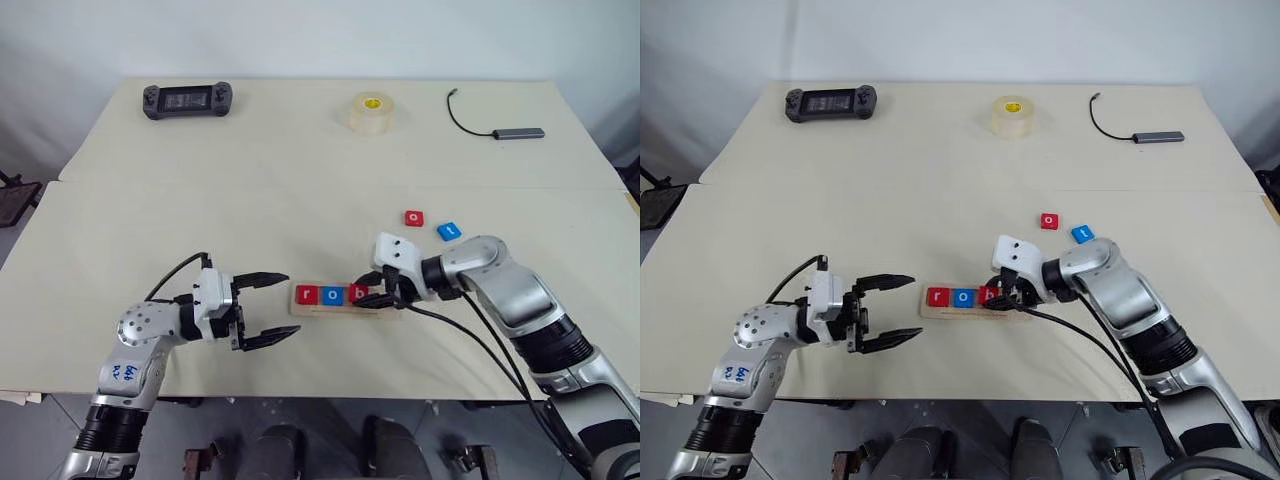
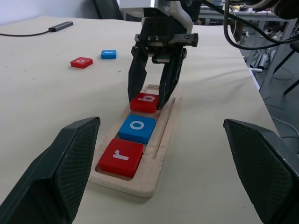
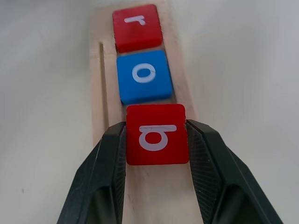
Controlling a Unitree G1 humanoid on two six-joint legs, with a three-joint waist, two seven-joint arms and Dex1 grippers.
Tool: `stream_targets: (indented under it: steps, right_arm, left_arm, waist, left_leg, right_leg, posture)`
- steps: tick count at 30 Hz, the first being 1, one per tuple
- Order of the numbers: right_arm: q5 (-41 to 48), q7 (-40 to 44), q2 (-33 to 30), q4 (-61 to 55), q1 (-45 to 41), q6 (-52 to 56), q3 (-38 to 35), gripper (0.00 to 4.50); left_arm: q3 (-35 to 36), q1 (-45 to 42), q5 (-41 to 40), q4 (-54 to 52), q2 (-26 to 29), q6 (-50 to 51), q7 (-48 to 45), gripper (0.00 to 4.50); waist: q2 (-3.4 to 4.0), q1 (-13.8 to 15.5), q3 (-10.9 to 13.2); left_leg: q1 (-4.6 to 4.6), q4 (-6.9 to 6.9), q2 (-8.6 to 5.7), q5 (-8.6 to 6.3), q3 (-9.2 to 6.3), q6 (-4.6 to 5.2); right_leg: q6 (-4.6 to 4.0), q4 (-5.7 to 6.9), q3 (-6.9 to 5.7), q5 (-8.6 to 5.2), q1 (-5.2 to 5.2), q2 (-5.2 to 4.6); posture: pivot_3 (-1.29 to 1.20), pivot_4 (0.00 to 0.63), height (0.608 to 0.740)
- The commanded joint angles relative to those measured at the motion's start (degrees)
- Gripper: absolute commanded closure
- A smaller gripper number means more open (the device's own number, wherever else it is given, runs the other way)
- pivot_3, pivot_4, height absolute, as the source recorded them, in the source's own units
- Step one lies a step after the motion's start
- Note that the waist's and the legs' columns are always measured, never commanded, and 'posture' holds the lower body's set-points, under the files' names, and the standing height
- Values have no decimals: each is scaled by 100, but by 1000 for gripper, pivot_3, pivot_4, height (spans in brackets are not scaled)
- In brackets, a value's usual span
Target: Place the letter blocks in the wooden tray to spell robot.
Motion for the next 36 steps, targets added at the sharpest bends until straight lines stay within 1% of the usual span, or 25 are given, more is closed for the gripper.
stream_targets:
  steps: [1, 5, 7, 8, 10, 11, 12, 14, 16, 19, 24, 27, 31, 36]
  right_arm:
    - [-50, -47, 29, -76, -11, -65, 1, 2293]
    - [-24, -18, -7, -113, -19, -61, -17, 985]
    - [39, -3, -68, -168, -28, -70, -142, 250]
    - [115, 26, -124, -217, -31, -45, -252, 22]
    - [356, 162, -330, -359, 76, -39, -570, 22]
    - [431, 205, -430, -398, 162, -74, -683, 157]
    - [472, 226, -490, -422, 219, -98, -746, 407]
    - [461, 326, -720, -434, 502, -271, -816, 1039]
    - [429, 318, -810, -365, 684, -344, -850, 1759]
    - [339, 270, -798, -179, 814, -574, -827, 2793]
    - [175, 93, -565, 83, 727, -700, -674, 4480]
    - [55, -26, -414, 236, 636, -724, -588, 4480]
    - [150, 9, -270, 144, 519, -545, -571, 4480]
    - [66, -44, -138, 119, 406, -498, -453, 4480]
  left_arm:
    - [95, 43, -40, -169, 37, -92, 51, 0]
    - [97, 48, -45, -172, 42, -101, 76, 0]
    - [100, 51, -42, -170, 46, -110, 88, 0]
    - [103, 52, -43, -171, 48, -109, 95, 0]
    - [111, 62, -38, -172, 57, -114, 102, 0]
    - [118, 70, -41, -170, 63, -116, 103, 0]
    - [125, 73, -45, -167, 68, -117, 102, 0]
    - [145, 80, -35, -136, 90, -135, 95, 0]
    - [171, 82, -22, -105, 110, -149, 98, 0]
    - [228, 103, -19, -72, 160, -163, 94, 0]
    - [301, 207, -55, -97, 267, -153, 86, 0]
    - [378, 290, -75, -126, 336, -138, 95, 0]
    - [518, 413, -93, -113, 439, -132, 93, 0]
    - [562, 460, -82, -80, 457, -145, 111, 0]
  waist:
    - [0, -19, 0]
    - [0, -30, 0]
    - [0, -29, 0]
    - [0, -28, 0]
    - [0, -15, 0]
    - [0, -10, 0]
    - [0, -6, 0]
    - [-2, -7, -1]
    - [-2, -15, -1]
    - [-2, -40, -1]
    - [-2, -39, -1]
    - [-2, -34, -1]
    - [-2, -35, -1]
    - [-2, -31, -1]
  left_leg:
    - [0, 0, 0, 0, 0, 0]
    - [2, 0, 1, 0, 1, 0]
    - [2, 0, 0, 0, 1, 0]
    - [2, 0, 0, 0, 1, 0]
    - [1, 0, 0, 0, 1, 0]
    - [0, 0, -1, 0, 0, 1]
    - [0, 0, -1, 0, -2, 1]
    - [0, 0, -1, 0, -2, 2]
    - [1, -1, 0, 0, -1, 2]
    - [1, -1, 1, 0, 4, 1]
    - [9, -1, 7, 0, 12, 0]
    - [9, -1, 7, 0, 10, 0]
    - [9, 0, 6, 0, 9, 0]
    - [8, 0, 5, 0, 8, 0]
  right_leg:
    - [0, 1, 0, 0, 0, 0]
    - [0, 2, 0, 0, 1, 1]
    - [0, 3, 1, 0, 0, 0]
    - [0, 3, 2, 0, 0, 0]
    - [0, 2, 1, 0, 0, 0]
    - [0, 1, 1, 0, 0, -1]
    - [0, 1, 0, 0, 1, -1]
    - [0, -1, 0, 0, 3, -1]
    - [0, -1, -1, 0, 3, 0]
    - [0, 0, 2, 0, 1, 0]
    - [0, 3, 7, 0, 2, 3]
    - [0, 3, 8, 0, 2, 3]
    - [0, 3, 8, 0, 2, 3]
    - [0, 2, 7, 0, 3, 2]
  posture:
    - [0, 150, 740]
    - [0, 150, 740]
    - [0, 150, 740]
    - [0, 150, 740]
    - [0, 150, 740]
    - [0, 150, 740]
    - [0, 150, 740]
    - [0, 150, 740]
    - [0, 150, 740]
    - [0, 150, 740]
    - [0, 150, 740]
    - [0, 150, 740]
    - [0, 150, 740]
    - [0, 150, 740]
